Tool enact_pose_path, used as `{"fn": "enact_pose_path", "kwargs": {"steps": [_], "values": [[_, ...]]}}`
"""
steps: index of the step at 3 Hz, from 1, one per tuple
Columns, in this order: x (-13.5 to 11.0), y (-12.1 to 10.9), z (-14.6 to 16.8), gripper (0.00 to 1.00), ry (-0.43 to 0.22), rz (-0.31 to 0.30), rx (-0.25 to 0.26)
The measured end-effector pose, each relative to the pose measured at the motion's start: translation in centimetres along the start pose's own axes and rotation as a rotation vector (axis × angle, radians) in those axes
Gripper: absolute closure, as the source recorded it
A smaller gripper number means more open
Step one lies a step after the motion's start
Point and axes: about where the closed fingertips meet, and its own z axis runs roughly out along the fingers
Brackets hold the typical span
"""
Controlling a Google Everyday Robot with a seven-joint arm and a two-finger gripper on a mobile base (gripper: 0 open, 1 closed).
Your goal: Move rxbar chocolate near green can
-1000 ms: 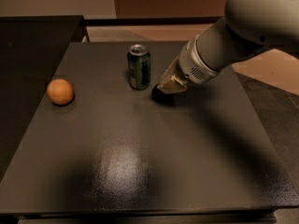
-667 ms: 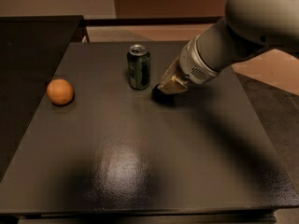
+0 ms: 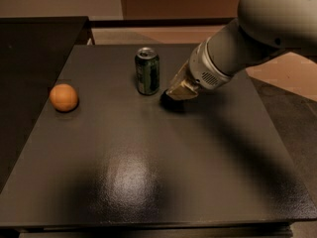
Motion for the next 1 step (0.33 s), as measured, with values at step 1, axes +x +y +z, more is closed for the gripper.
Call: {"fn": "enact_pose_path", "kwargs": {"steps": [1], "values": [[-0.18, 0.16, 0.02, 0.0, 0.0, -0.004, -0.001]]}}
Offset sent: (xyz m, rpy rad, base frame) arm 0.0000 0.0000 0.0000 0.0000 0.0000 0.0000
